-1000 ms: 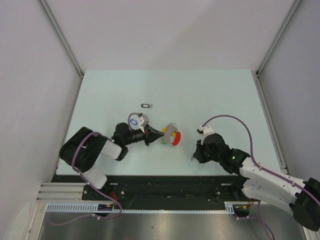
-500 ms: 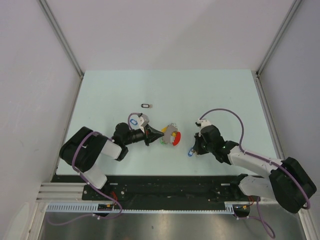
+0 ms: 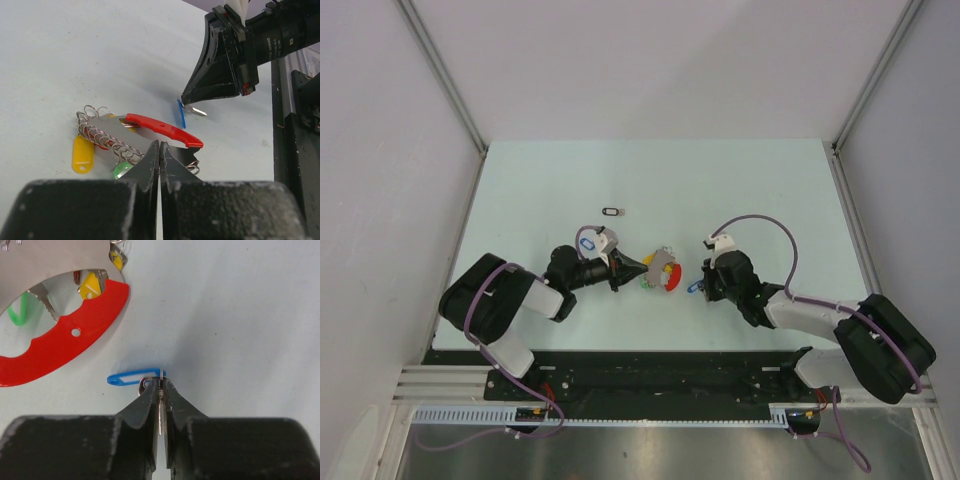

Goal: Put the keys on the keyring

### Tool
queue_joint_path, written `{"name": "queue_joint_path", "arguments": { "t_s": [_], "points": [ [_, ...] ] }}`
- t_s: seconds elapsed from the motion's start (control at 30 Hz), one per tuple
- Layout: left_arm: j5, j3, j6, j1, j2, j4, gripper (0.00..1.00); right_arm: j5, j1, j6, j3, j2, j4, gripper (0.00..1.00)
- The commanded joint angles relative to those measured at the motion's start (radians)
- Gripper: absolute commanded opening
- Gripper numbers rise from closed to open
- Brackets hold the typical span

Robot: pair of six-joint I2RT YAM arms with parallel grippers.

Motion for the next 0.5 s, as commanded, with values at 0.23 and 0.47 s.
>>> {"name": "queue_joint_path", "arguments": {
  "t_s": [0.23,0.47],
  "points": [
    [0.020,-0.008,-0.010,0.004,0.005,0.098,0.00,0.071,0.031,0.017,0.008,-0.133,-0.072,0.37],
    [0.020,-0.003,-0.013,0.004,0.005,0.092,0.00,-0.047,-0.088,0.086,0.149,-0.160,-0.331,0.41]
  ]
}}
